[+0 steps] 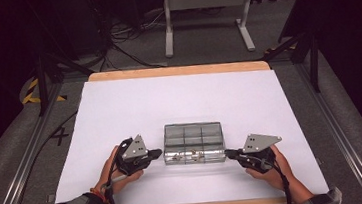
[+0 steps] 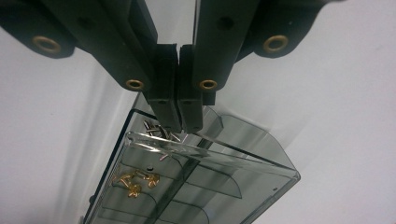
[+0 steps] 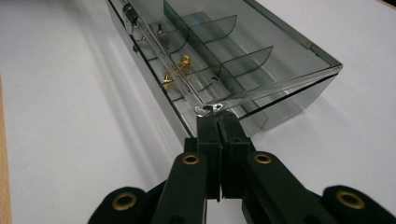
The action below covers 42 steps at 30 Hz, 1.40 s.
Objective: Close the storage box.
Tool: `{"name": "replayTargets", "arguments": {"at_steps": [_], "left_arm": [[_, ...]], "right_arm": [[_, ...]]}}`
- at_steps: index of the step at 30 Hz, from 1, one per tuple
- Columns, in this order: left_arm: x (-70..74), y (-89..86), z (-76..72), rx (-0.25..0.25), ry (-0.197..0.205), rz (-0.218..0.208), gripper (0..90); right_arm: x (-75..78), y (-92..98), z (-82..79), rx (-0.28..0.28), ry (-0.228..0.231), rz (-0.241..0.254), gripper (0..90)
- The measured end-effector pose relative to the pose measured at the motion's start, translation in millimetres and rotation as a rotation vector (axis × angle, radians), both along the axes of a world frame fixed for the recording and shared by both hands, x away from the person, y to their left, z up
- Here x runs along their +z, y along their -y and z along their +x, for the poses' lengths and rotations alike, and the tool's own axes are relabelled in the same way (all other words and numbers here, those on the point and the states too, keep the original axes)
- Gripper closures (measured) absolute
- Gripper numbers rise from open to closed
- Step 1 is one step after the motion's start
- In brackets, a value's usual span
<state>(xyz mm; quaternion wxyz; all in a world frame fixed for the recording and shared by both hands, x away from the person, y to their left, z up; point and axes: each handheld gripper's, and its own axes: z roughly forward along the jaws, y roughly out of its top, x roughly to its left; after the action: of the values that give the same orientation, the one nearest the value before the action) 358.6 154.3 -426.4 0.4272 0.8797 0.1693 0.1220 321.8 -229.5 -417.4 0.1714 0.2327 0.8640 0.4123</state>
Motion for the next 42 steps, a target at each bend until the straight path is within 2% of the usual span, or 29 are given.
{"name": "replayTargets", "arguments": {"at_steps": [8,25,36,40,42], "left_arm": [[-4.0,1.8,-2.8,-0.009,-0.004,0.014,88.9],[-10.0,4.5,-3.0,-0.023,-0.016,0.037,88.3],[-14.2,5.8,-2.5,-0.027,-0.018,0.062,87.7],[-15.4,6.8,-2.4,-0.025,-0.015,0.067,87.7],[-16.3,7.1,-2.3,-0.024,-0.021,0.066,87.6]], "right_arm": [[-4.0,2.3,-2.7,0.002,-0.011,-0.018,89.7],[-5.3,3.7,-2.4,0.004,-0.022,-0.012,88.9],[-6.9,4.6,-1.6,-0.005,-0.023,-0.03,87.2],[-10.9,3.0,-0.9,-0.007,-0.031,-0.059,86.5],[-12.5,2.6,-0.4,-0.01,-0.034,-0.057,86.6]]}}
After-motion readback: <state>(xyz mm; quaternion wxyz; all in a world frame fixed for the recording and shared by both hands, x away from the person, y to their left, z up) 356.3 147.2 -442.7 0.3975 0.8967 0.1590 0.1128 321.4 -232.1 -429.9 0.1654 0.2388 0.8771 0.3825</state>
